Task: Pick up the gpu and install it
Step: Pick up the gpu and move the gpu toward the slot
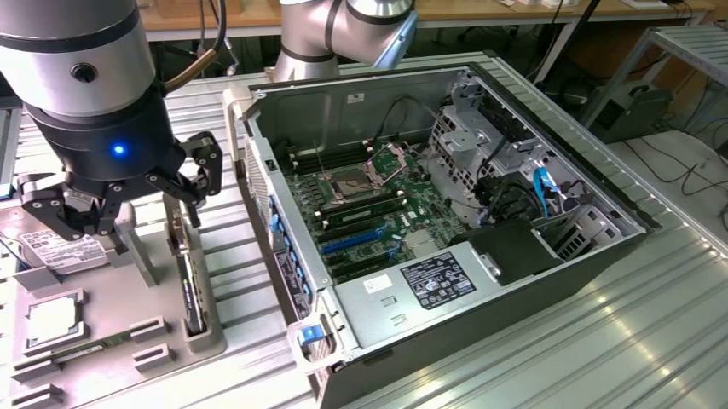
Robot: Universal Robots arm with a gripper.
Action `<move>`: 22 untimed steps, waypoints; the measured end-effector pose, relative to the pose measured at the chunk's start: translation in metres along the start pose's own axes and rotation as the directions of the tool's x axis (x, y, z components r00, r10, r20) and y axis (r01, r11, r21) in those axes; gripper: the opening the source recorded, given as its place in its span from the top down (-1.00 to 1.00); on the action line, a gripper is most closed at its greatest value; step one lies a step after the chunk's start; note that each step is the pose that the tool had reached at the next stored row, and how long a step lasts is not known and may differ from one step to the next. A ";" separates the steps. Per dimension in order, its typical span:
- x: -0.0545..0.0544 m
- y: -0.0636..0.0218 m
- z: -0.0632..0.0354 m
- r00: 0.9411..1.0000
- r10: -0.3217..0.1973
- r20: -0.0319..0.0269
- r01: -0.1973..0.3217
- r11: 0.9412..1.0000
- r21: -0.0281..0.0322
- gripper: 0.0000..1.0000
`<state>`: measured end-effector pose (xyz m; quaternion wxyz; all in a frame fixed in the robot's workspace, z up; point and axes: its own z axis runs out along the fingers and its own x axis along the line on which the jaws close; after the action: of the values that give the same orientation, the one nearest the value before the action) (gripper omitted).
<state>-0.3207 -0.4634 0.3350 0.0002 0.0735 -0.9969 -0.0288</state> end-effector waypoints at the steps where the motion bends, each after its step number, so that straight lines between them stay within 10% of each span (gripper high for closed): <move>1: 0.000 0.0000 0.0003 1.000 -0.001 -0.001 0.001 1.000 0.000 -0.44; 22: 0.000 -0.0007 0.0147 1.000 0.025 -0.002 -0.025 1.000 0.000 -0.44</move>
<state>-0.3204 -0.4632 0.3203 0.0013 0.0610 -0.9977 -0.0290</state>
